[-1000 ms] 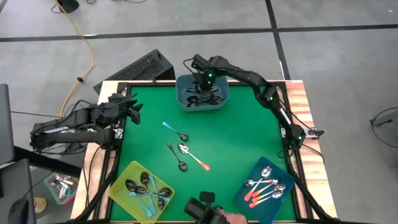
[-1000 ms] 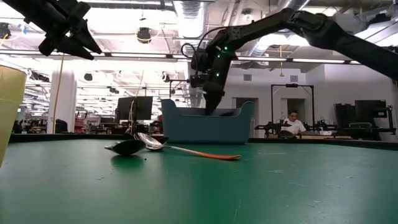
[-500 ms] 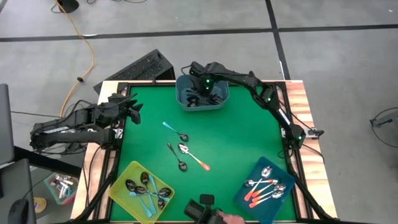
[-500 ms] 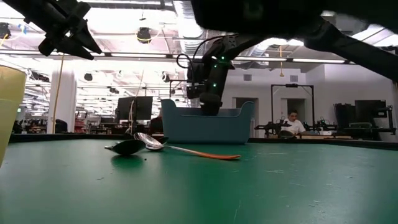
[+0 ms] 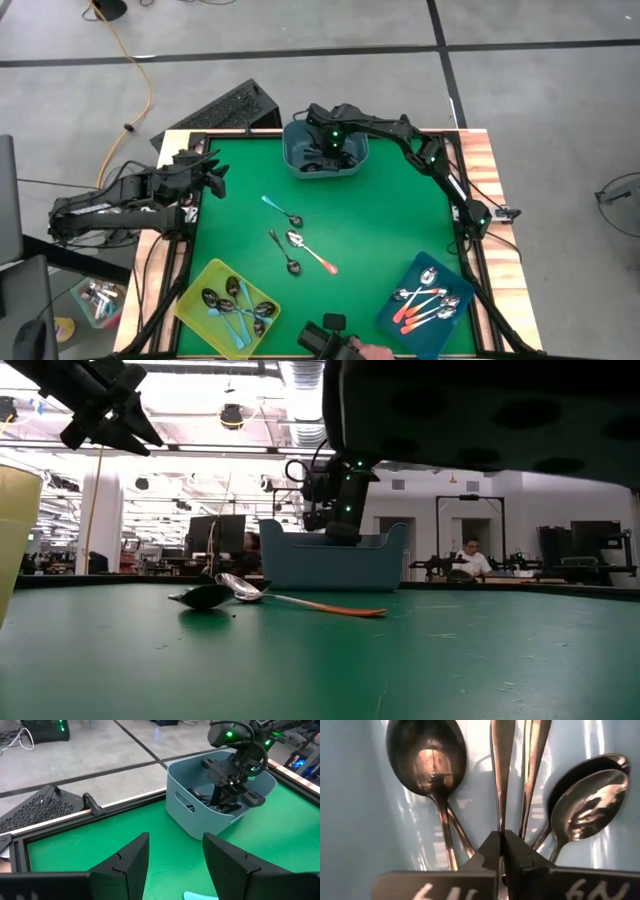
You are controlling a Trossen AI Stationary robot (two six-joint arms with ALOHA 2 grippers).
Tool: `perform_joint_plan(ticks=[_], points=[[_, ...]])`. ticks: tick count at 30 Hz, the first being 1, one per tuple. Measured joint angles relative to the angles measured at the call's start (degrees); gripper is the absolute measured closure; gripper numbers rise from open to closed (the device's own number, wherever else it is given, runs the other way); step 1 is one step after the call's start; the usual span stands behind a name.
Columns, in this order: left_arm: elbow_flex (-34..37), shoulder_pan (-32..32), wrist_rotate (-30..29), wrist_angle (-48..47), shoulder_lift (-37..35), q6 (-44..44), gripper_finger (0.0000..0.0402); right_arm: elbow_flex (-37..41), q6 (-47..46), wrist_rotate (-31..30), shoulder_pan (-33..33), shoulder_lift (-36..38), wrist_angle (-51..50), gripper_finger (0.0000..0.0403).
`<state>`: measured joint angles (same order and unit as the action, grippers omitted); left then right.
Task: Sort silverware by color (type)
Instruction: Put the black spoon into the light blue bin, then put the orange spoon into the blue bin
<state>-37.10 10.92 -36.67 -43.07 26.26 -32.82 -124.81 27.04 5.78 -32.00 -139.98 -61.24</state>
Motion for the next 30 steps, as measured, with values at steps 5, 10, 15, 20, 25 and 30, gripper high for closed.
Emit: perform_joint_plan(ticks=[5,10,15,20,25,30], points=[[0.00,0.00,-0.04,0.02,0.00,0.00,0.0232,0.00,0.05,0.14,0.02,0.00,0.00,0.0349],[0.00,0.00,-0.02,0.02,0.00,0.00,0.0232,0.00,0.38,0.20,0.02,0.00,-0.15,0.0320],[0.00,0.00,-0.02,0.00,0.00,0.00,0.0232,-0.89,0.21,0.20,0.02,1.28,-1.16,0.0293],[0.00,0.00,-0.02,0.01,0.00,0.37,0.0232,-6.06,-0.08,0.15,-0.20,3.45,-4.70,0.0284],[0.00,0.00,0.00,0.02,0.00,0.13,0.0232,-9.43,-2.14,0.20,-0.37,6.36,-7.34,0.0283],[0.00,0.00,0.02,0.02,-0.01,0.09,0.0232,-8.94,-4.43,0.30,0.31,12.15,-8.23,0.0283]])
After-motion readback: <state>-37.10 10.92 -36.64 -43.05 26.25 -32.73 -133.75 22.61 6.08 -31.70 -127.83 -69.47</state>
